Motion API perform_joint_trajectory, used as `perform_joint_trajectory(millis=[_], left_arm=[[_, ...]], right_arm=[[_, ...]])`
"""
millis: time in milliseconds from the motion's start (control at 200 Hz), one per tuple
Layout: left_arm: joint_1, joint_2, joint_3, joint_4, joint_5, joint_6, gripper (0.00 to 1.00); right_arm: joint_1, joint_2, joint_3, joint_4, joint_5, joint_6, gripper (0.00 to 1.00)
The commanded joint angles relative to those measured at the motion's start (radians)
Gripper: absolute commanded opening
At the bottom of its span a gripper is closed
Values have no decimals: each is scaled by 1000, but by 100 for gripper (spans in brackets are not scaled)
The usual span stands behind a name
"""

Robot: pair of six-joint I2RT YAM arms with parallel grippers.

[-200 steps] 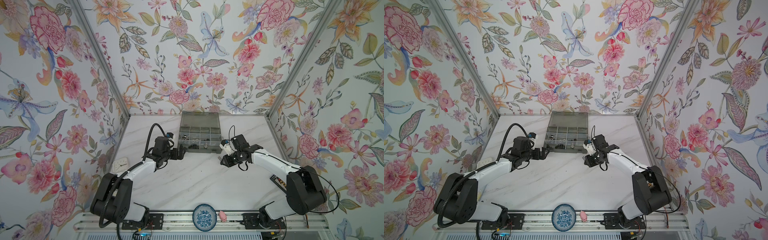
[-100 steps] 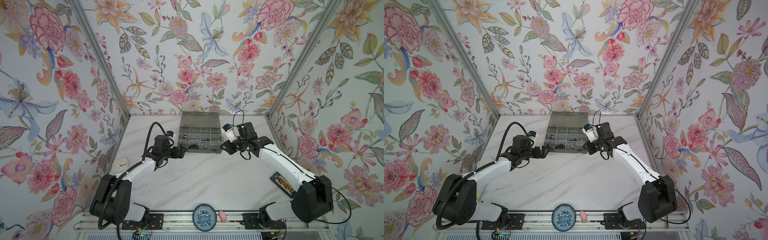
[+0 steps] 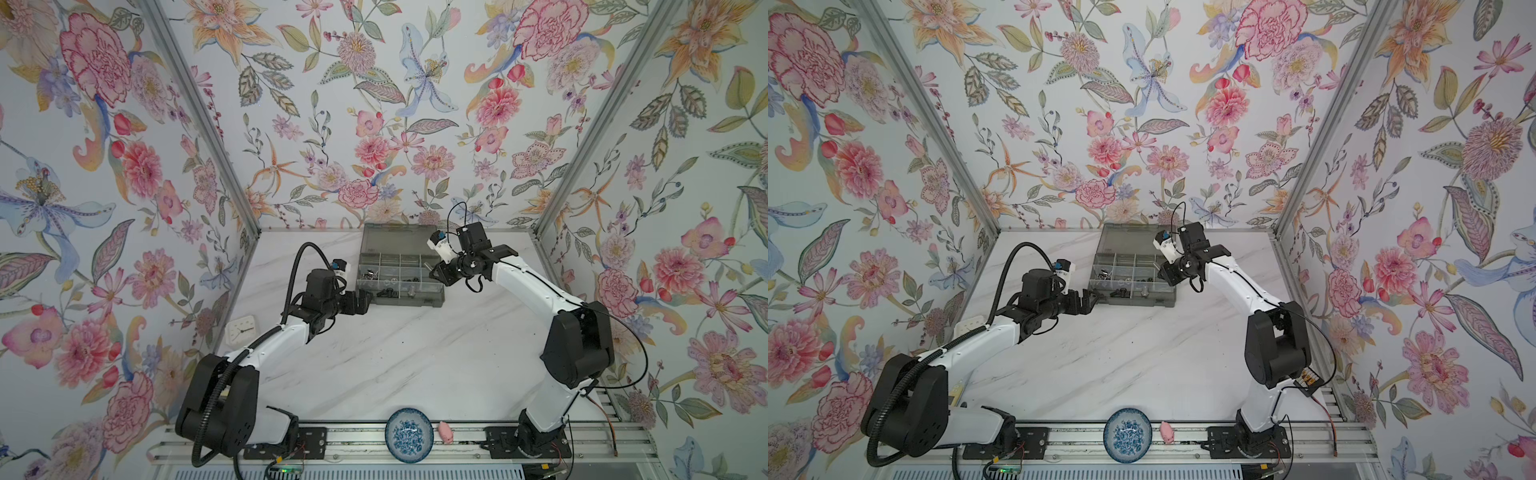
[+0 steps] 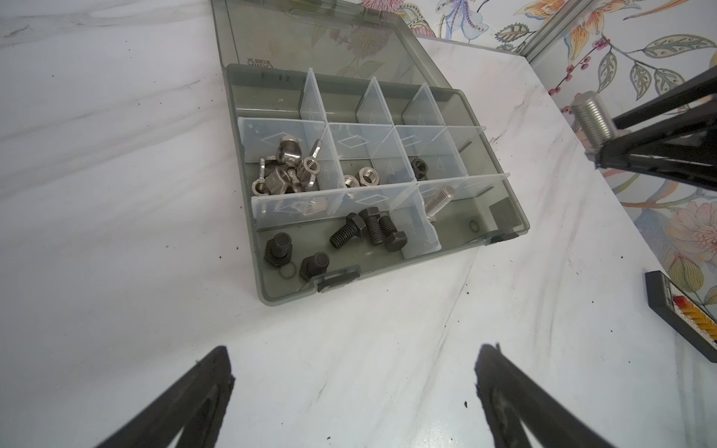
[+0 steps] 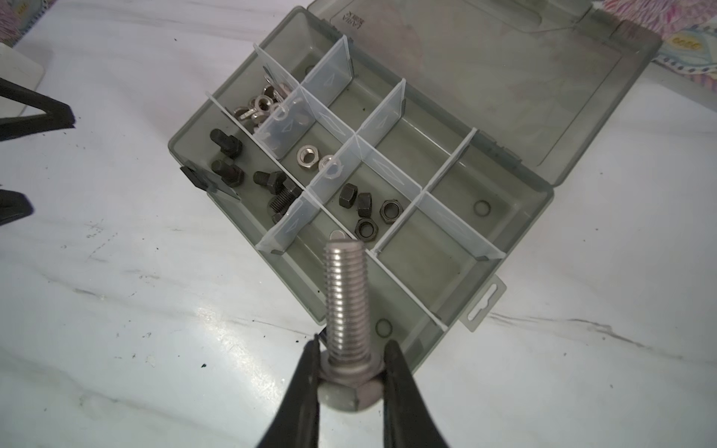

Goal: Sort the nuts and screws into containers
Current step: 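Lift the silver bolt with the right gripper and carry it over the box, then lower the silver bolt into a compartment and open the right gripper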

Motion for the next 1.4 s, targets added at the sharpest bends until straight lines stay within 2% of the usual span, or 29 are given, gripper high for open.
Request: perform_joint_trajectory(millis=[0, 195, 656, 1391], left_arm=[[12, -27, -13, 5, 1, -4, 99], [11, -22, -19, 8, 1, -8, 100], [12, -33, -28, 9, 1, -15, 99], [12, -22, -26, 9, 3, -15, 99]], right_arm=[[26, 63, 72, -59, 29, -45, 0], [61, 147, 118, -75, 43, -55, 0], [92, 236, 146, -86, 68, -57, 0], [68, 221, 66, -90, 108, -56, 0]])
